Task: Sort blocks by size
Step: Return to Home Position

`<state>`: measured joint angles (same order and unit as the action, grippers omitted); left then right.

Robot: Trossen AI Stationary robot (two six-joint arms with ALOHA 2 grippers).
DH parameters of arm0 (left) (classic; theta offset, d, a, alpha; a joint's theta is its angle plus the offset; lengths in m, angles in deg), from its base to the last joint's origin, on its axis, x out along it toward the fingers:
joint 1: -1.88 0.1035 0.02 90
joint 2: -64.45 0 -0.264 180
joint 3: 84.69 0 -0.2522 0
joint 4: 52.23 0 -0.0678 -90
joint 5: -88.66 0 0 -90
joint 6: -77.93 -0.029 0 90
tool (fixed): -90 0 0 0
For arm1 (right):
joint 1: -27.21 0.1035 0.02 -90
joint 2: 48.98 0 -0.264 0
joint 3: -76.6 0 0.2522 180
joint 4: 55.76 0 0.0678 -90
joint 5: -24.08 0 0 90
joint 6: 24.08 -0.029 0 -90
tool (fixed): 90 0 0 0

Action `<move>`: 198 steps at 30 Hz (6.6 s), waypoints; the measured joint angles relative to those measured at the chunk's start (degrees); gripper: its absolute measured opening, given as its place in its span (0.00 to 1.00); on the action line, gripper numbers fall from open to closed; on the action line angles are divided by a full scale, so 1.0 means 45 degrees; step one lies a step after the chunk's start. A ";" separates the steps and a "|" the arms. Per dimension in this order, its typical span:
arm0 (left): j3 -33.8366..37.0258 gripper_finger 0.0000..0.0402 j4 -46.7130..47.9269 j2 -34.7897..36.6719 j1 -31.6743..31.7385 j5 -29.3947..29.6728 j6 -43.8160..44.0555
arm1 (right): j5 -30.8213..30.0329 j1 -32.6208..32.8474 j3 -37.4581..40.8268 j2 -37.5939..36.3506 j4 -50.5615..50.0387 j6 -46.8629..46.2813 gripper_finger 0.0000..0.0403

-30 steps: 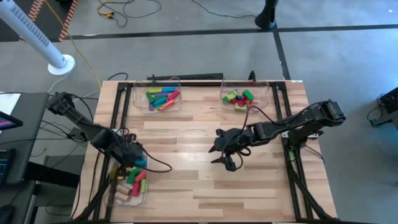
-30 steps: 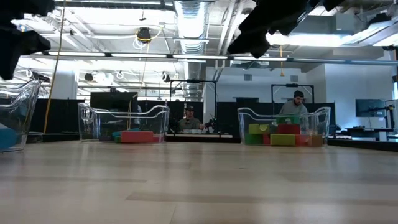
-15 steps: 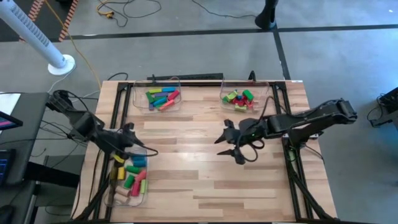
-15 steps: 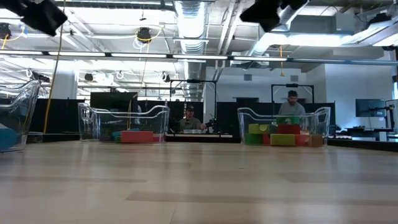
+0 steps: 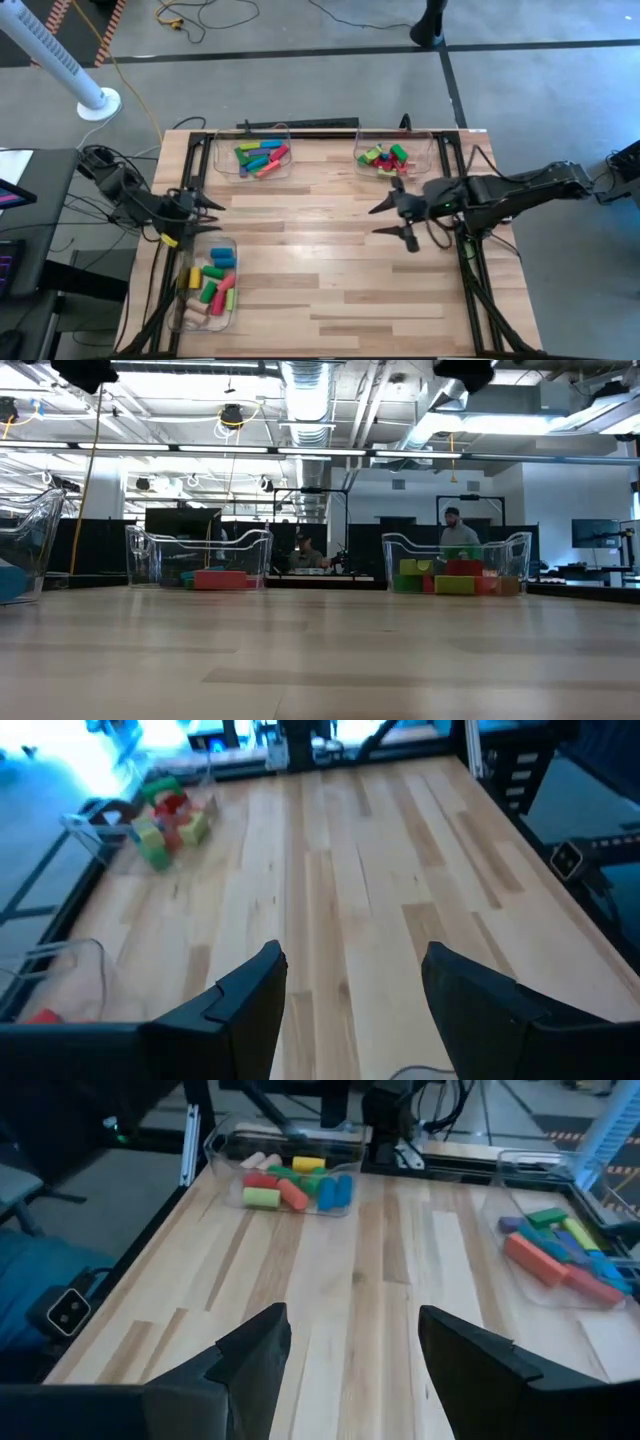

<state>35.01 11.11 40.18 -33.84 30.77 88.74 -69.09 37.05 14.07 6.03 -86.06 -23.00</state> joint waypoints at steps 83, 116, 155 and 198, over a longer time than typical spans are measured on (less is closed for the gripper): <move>0.9904 0.55 -1.2043 0.5348 0.1545 0.2446 -0.5002 | -0.0013 -0.3306 1.0762 -1.2208 0.4777 -0.0272 0.63; 0.9942 0.55 -1.1963 0.5348 0.1545 0.2397 -0.4779 | -0.0042 -0.3277 1.0782 -1.2208 0.4106 -0.2045 0.63; 0.9952 0.55 -1.1949 0.5348 0.1545 0.2397 -0.4779 | -0.0013 -0.3277 1.0782 -1.2208 0.4063 -0.2011 0.63; 0.9952 0.55 -1.1948 0.5347 0.1540 0.2402 -0.4783 | -0.0023 -0.3279 1.0782 -1.2208 0.4058 -0.2031 0.63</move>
<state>79.79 -42.65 64.24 -26.91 41.58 67.21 -69.19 22.29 62.59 -48.91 -67.80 -32.14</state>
